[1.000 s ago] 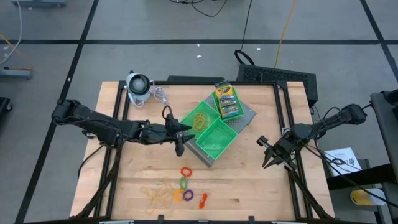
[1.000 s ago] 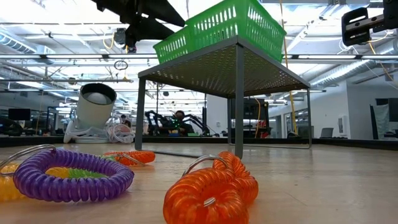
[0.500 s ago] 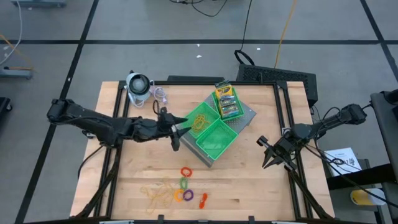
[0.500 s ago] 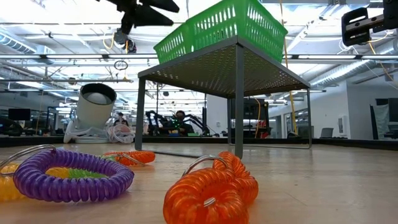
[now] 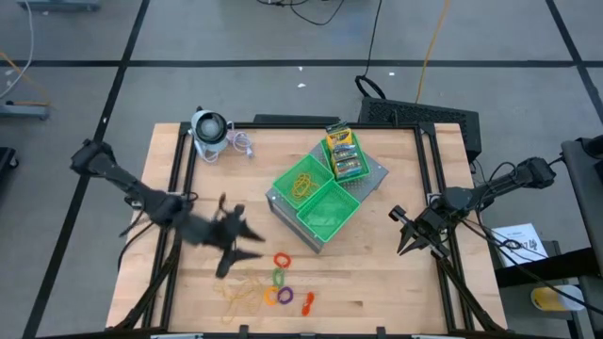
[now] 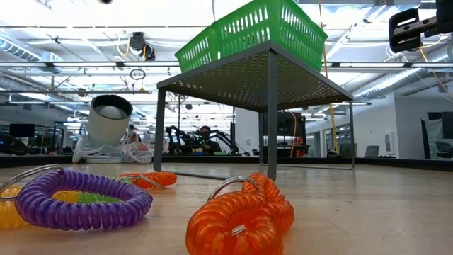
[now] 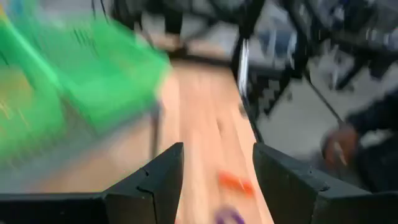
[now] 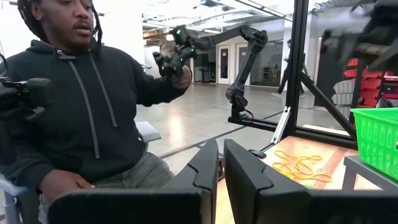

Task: Pick & Place Office Desk Supplies
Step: Put the yellow rubber band into the top left green bin on the shelf

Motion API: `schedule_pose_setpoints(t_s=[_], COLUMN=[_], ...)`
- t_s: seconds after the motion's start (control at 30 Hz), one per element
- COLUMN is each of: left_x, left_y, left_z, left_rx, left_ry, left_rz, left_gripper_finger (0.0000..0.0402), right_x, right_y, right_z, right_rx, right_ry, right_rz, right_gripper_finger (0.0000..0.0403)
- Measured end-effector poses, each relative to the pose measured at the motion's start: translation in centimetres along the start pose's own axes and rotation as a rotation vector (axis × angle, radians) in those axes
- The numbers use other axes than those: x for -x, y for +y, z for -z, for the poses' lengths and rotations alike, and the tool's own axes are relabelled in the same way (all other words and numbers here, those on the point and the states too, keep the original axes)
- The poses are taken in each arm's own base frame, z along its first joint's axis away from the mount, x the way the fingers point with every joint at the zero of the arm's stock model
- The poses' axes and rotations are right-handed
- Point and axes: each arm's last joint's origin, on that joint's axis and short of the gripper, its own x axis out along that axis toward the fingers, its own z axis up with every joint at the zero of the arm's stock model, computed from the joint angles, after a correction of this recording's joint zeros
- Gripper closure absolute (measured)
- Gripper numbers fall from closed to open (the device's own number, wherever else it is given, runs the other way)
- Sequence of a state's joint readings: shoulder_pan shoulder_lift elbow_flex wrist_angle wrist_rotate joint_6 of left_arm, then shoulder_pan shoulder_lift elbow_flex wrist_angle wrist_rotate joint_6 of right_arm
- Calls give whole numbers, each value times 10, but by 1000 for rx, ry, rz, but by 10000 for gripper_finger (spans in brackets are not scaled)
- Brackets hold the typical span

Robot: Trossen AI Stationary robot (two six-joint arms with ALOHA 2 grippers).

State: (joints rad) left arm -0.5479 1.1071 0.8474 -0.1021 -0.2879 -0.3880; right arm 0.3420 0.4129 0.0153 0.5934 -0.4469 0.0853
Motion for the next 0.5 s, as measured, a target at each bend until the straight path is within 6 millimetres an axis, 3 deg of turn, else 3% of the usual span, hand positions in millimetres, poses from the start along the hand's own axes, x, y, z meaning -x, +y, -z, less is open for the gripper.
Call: schedule_pose_setpoints(t_s=[0.27,0.37,0.5], left_x=[-25,-38,-54], left_y=[-41,-50,-54], left_z=[70,97,127], left_rx=[-4,-155,-102], left_ry=[281,377,481], left_rz=[-102,-113,-144], left_gripper_finger=[199,199,199], right_x=[0,0,0], right_y=[0,0,0], right_z=[0,0,0], right_rx=[0,0,0], right_ry=[0,0,0], right_rz=[0,0,0], right_gripper_finger=[383,383,383])
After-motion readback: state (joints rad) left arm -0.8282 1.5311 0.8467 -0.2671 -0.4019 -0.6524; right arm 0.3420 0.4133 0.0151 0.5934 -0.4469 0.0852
